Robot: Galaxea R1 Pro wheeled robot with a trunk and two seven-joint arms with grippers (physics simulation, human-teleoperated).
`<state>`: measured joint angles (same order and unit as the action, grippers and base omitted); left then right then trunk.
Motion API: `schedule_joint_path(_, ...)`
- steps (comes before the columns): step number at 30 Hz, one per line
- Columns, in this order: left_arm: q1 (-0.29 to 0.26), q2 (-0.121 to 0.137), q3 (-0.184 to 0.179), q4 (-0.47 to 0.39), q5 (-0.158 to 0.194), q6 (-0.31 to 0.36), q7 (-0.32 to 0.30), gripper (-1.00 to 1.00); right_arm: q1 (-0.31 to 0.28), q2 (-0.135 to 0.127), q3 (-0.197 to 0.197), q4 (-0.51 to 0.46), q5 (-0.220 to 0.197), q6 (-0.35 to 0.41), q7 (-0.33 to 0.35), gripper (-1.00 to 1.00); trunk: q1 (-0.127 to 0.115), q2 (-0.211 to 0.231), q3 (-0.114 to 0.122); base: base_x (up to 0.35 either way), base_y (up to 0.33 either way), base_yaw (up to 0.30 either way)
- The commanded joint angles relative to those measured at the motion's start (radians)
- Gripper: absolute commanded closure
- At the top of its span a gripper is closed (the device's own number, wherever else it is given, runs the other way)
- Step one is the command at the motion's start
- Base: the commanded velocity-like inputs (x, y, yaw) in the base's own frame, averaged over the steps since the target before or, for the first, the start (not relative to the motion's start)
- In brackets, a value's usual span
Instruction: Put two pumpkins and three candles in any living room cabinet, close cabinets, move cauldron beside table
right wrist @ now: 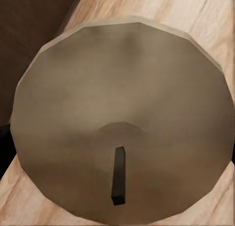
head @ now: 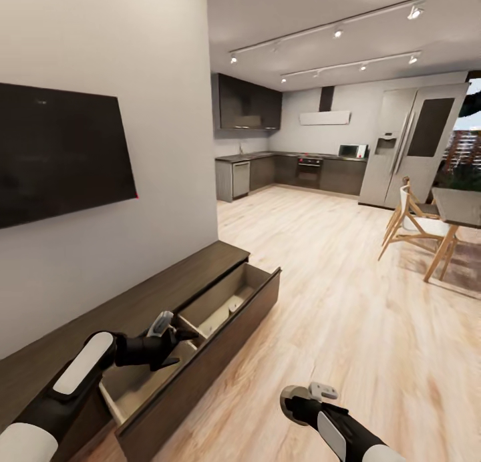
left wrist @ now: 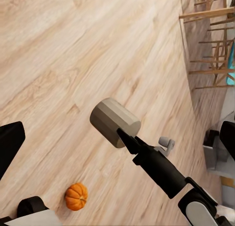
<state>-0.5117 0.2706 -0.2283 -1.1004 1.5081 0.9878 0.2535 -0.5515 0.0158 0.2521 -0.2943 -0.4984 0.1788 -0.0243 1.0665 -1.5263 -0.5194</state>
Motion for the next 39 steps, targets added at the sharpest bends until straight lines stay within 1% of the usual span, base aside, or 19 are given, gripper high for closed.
schedule_joint_path(1,-0.001,0.001,-0.002,-0.001,0.011,0.000,0.010,-1.00,-0.001,0.000,0.006,-0.002,-0.005,0.004,-0.004,1.00,0.001,-0.001,-0.001,0.334,-0.105,-0.044)
schedule_joint_path(6,-0.001,0.001,-0.002,-0.001,0.011,0.000,0.010,-1.00,-0.001,0.000,0.006,-0.002,-0.005,0.004,-0.005,1.00,0.001,-0.001,-0.001,0.312,-0.152,-0.020)
schedule_joint_path(19,-0.001,0.001,-0.002,-0.001,0.010,0.000,0.010,-1.00,-0.001,0.000,0.006,-0.002,-0.005,0.004,-0.004,1.00,0.001,-0.001,-0.001,0.300,-0.145,-0.157)
schedule_joint_path(29,-0.001,0.001,-0.002,-0.001,0.011,0.000,0.010,-1.00,-0.001,-0.001,0.006,-0.002,-0.005,0.004,-0.004,1.00,0.001,-0.001,-0.001,0.339,-0.011,-0.043)
schedule_joint_path(39,-0.001,0.001,-0.002,-0.001,0.011,0.000,0.009,-1.00,-0.001,0.000,0.006,-0.002,-0.005,0.004,-0.004,1.00,0.001,-0.001,-0.001,0.342,0.029,-0.212)
